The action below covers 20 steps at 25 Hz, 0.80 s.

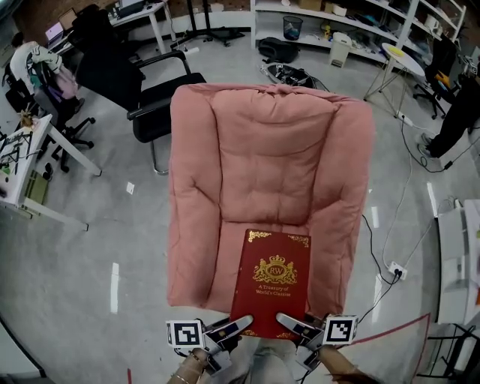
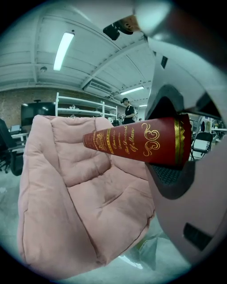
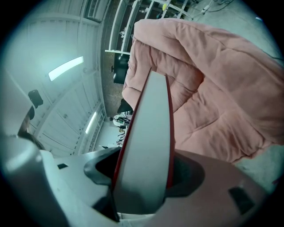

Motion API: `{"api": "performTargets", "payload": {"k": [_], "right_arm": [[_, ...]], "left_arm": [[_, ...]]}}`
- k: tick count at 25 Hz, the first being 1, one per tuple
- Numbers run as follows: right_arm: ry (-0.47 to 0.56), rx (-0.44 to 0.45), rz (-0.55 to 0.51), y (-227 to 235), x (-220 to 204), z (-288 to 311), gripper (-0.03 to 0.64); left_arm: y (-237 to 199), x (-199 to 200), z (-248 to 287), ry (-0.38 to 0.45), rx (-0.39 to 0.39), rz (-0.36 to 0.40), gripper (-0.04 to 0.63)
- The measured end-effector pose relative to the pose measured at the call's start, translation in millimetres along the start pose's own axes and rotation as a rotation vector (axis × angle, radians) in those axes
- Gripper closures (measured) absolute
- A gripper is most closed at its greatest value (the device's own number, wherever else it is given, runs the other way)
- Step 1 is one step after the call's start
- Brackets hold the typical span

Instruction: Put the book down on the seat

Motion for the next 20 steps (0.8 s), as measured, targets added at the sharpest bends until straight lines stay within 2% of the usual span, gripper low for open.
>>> {"api": "performTargets", "payload": {"k": [2, 7, 11, 15, 20], "right_arm": [[0.011, -0.004, 0.016, 3.1, 2.1, 4.2, 0.318], [0.013, -0.014, 0.018, 11.9, 6.5, 12.2, 0.318], [-0.007, -0.024, 0.004, 19.5, 9.4, 18.7, 0.318], [-0.013, -0.030, 0.029, 31.2, 10.8, 23.8, 0.318], [-0.033, -0.039, 0.047, 46.7, 12.7, 29.8, 0.318]], "left_arm": [[-2.2, 6.1, 3.6, -0.007, 0.007, 0.007, 0.350], [-7.3, 12.3, 11.6, 0.002, -0.010, -0.036, 0.350], [-16.7, 18.6, 12.6, 0.007, 0.003, -0.011, 0.350], [-27.8, 20.4, 16.7, 0.031, 0.016, -0.018, 0.350], [-43.4, 24.6, 20.9, 0.051, 0.026, 0.018, 0.350]]}}
Point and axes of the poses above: the fingertips, and each gripper's own axes: z forward along the fingers, y to its right, x out of its top, the point moved 9 cm from there along -z, backward along the fingers, and after that the axes turned 9 degrees about y, right-handed, at the moved point
